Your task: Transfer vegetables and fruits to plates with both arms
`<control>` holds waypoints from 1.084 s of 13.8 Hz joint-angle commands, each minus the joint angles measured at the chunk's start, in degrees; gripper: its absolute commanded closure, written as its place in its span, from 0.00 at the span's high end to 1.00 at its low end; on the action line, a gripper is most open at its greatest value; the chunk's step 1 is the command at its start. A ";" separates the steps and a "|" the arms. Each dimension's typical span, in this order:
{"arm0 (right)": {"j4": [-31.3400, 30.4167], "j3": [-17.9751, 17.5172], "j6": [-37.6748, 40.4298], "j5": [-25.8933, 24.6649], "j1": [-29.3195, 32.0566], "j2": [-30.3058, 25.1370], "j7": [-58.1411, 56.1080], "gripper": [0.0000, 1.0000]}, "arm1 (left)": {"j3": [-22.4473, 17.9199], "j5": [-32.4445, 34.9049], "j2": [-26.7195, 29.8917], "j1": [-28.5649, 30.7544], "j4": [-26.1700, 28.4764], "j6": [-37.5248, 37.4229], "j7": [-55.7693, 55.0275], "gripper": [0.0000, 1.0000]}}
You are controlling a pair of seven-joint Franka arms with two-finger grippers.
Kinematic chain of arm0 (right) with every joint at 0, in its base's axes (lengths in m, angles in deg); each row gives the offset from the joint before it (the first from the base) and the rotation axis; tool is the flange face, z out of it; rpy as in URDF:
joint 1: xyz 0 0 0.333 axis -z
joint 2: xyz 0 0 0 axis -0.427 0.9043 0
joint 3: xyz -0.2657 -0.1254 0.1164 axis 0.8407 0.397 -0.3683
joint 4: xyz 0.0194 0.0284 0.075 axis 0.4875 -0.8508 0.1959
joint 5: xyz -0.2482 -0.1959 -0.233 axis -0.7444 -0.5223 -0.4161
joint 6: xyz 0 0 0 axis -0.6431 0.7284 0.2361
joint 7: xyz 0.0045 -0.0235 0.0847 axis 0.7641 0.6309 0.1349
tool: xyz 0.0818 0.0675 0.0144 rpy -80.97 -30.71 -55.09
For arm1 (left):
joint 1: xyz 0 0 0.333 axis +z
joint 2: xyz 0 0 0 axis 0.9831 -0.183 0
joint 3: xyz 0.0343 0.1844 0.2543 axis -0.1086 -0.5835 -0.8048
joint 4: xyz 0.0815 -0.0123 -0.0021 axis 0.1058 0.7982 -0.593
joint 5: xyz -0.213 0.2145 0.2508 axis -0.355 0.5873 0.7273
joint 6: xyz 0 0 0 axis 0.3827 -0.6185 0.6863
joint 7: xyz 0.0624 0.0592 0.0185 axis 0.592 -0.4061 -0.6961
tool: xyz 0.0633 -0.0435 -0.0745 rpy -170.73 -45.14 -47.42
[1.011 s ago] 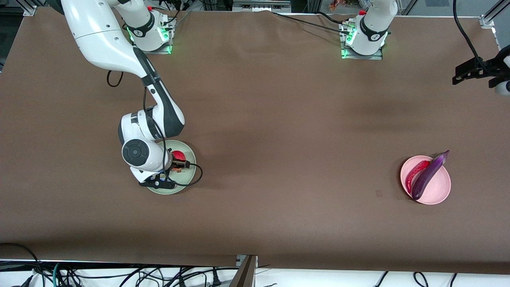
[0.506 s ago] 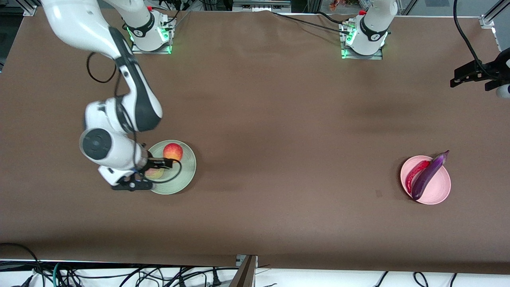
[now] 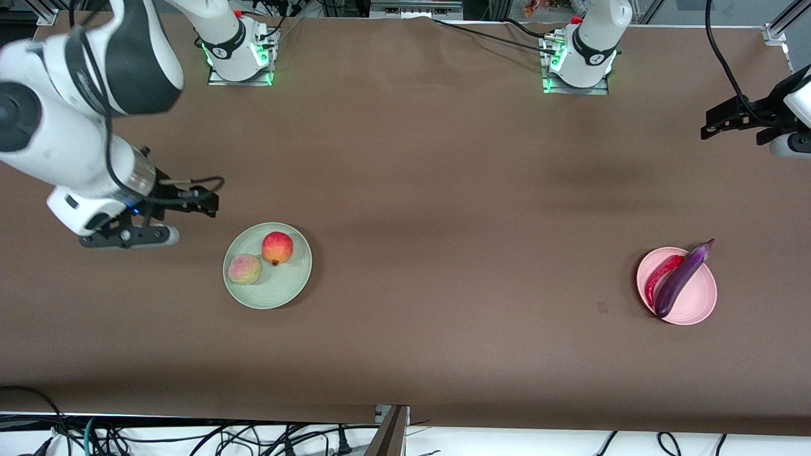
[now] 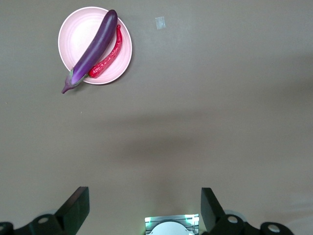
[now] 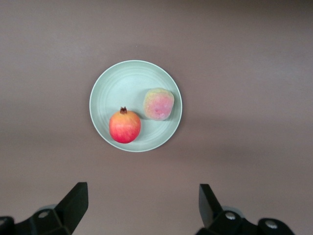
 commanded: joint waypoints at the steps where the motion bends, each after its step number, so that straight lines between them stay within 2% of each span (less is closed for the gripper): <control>1: -5.20 -3.72 1.57 -0.37 5.69 -6.01 -0.60 1.00 | -1.78 -1.19 0.04 -1.49 -0.91 -0.71 -0.78 1.00; 4: -7.05 -4.35 2.55 -0.37 9.48 -10.93 -0.77 1.00 | -1.78 -1.19 0.13 -1.49 -1.18 -0.80 -0.78 1.00; 6: -10.56 -6.18 2.38 -0.45 12.72 -14.71 -1.03 1.00 | -2.04 -1.28 0.30 -1.14 -1.18 -0.71 -0.69 1.00; 9: -10.58 -6.63 6.84 -1.24 13.27 -15.08 -6.39 1.00 | -2.04 -1.28 -0.22 -0.96 -2.06 -0.45 -0.69 1.00; 15: -8.38 -7.07 8.26 -2.04 12.92 -13.06 -6.57 1.00 | -2.04 -1.28 -1.19 -0.44 -4.25 -0.18 -2.27 1.00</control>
